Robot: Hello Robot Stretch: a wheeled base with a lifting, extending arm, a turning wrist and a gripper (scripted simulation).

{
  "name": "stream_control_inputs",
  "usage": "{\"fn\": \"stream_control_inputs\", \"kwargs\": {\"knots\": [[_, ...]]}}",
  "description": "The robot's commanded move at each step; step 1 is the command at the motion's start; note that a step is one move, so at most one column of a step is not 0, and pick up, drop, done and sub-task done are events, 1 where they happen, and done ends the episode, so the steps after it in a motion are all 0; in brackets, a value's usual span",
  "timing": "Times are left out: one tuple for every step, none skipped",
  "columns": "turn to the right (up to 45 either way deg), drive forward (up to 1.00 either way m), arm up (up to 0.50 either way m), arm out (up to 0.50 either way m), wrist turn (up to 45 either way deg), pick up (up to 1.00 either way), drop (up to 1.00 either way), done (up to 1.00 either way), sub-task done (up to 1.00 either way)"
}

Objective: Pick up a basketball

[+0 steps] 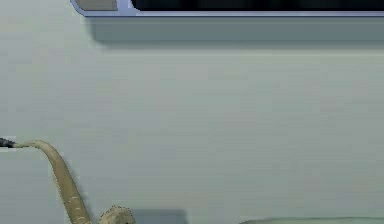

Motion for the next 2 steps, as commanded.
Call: {"fn": "stream_control_inputs", "kwargs": {"knots": [[0.0,0.00,0.10,0.00,0.0,0.00,0.00,0.00,0.00],[0.0,0.00,0.00,0.00,0.0,0.00,0.00,1.00,0.00]]}}
